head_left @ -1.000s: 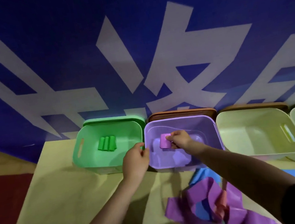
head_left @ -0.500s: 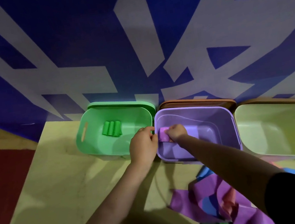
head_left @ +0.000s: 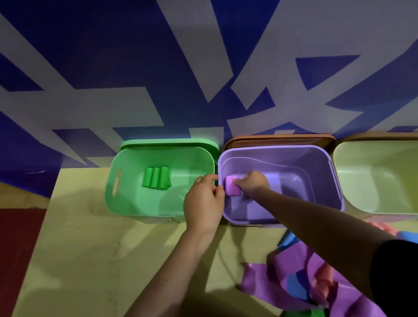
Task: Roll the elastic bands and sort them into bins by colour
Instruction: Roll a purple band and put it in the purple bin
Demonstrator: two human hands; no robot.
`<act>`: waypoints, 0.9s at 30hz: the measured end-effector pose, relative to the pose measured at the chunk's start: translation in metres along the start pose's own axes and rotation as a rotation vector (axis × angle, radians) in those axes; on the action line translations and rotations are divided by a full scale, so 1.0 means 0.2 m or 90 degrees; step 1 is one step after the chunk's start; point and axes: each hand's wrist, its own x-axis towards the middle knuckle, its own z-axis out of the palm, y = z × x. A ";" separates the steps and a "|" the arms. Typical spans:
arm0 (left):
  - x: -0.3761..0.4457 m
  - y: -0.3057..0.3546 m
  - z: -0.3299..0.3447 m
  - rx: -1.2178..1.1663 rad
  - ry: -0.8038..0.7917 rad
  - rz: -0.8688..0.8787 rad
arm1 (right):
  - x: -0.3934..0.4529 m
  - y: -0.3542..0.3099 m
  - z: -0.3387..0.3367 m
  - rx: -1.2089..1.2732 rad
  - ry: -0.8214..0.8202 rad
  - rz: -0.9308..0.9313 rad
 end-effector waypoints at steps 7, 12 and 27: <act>0.00 0.00 0.00 -0.002 -0.004 -0.001 | -0.02 0.02 -0.05 0.036 -0.048 0.007; 0.00 -0.01 0.00 -0.013 -0.005 -0.004 | -0.02 0.05 -0.05 0.103 -0.058 0.006; -0.01 0.09 -0.08 -0.039 -0.007 0.017 | -0.27 -0.03 -0.34 0.328 -0.082 -0.049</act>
